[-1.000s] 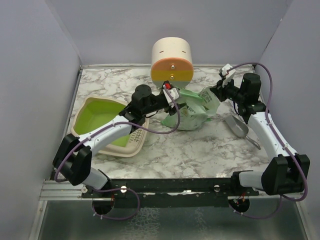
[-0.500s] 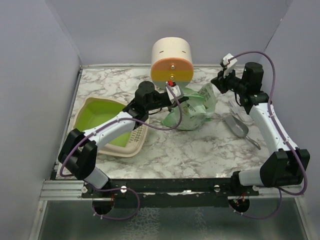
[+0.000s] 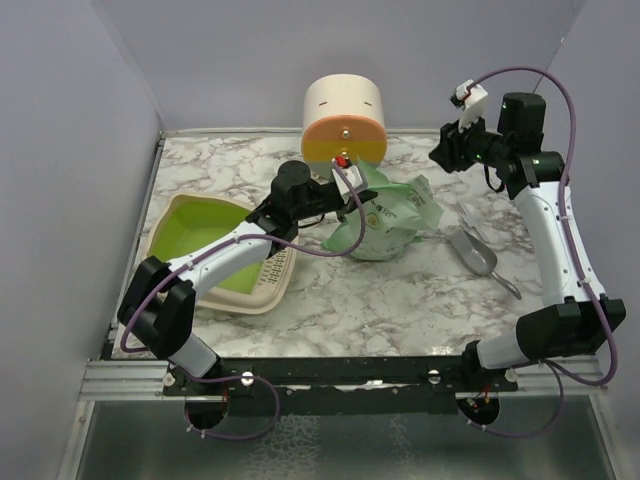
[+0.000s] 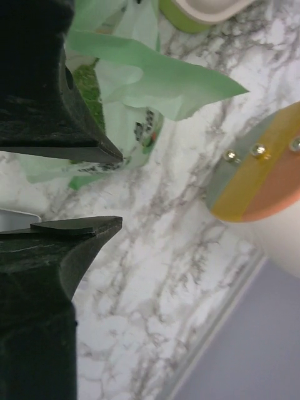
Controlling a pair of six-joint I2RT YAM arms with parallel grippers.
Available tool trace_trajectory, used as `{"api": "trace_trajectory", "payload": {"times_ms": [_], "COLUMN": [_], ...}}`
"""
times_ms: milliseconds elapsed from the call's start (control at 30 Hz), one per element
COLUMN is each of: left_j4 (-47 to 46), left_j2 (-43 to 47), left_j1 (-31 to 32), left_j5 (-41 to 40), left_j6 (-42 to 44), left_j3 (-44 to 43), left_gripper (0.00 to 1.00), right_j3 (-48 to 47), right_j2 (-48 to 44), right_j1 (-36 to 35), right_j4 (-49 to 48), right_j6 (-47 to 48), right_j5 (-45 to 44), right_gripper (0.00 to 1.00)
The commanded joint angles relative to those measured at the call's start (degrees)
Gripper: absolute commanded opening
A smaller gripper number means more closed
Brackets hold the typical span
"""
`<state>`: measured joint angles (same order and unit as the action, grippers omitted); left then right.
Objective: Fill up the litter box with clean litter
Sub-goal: Open the cat litter bag at the center of the board.
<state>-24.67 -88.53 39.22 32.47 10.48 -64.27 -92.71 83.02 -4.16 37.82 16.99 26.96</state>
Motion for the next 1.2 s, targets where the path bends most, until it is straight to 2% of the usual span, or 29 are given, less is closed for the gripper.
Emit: {"api": "trace_trajectory", "payload": {"times_ms": [0, 200, 433, 733, 933, 967, 1100, 1167], "left_j4": [-2.1, -2.1, -2.1, -2.2, -2.2, -2.2, -2.2, -2.2], "left_j2": [0.1, -0.2, -1.2, -1.0, -1.1, -1.2, -1.6, -1.9], "left_j1": [0.3, 0.3, 0.3, 0.4, 0.5, 0.6, 0.8, 0.8], "left_j5": [-1.5, -2.5, -2.8, -2.4, -2.2, -2.2, -1.8, -1.5], "left_j6": [-0.9, -0.9, -1.4, -2.2, -2.4, -2.4, -2.3, -2.3], "left_j3": [-2.1, -2.2, -2.9, -2.7, -2.7, -2.8, -3.2, -3.5], "left_gripper": [0.00, 0.00, 0.00, 0.00, 0.00, 0.00, 0.00, 0.00], "right_j3": [2.5, 16.0, 30.0, 30.8, 29.2, 29.1, 25.9, 24.3], "right_j2": [-1.3, -12.3, -27.9, -22.5, -15.8, -15.1, -12.1, -11.0], "right_j1": [0.2, 0.2, 0.3, 0.2, 0.2, 0.2, 0.2, 0.3], "right_j4": [15.1, 14.3, 8.8, 4.7, 6.4, 6.5, 11.5, 14.2], "right_j6": [0.9, 11.0, 18.7, 22.7, 26.8, 27.5, 31.5, 33.4], "right_j5": [0.8, 7.6, 14.1, 17.2, 20.2, 20.6, 20.9, 20.2], "right_gripper": [0.40, 0.40, 0.42, 0.44, 0.43, 0.41, 0.15, 0.06]}}
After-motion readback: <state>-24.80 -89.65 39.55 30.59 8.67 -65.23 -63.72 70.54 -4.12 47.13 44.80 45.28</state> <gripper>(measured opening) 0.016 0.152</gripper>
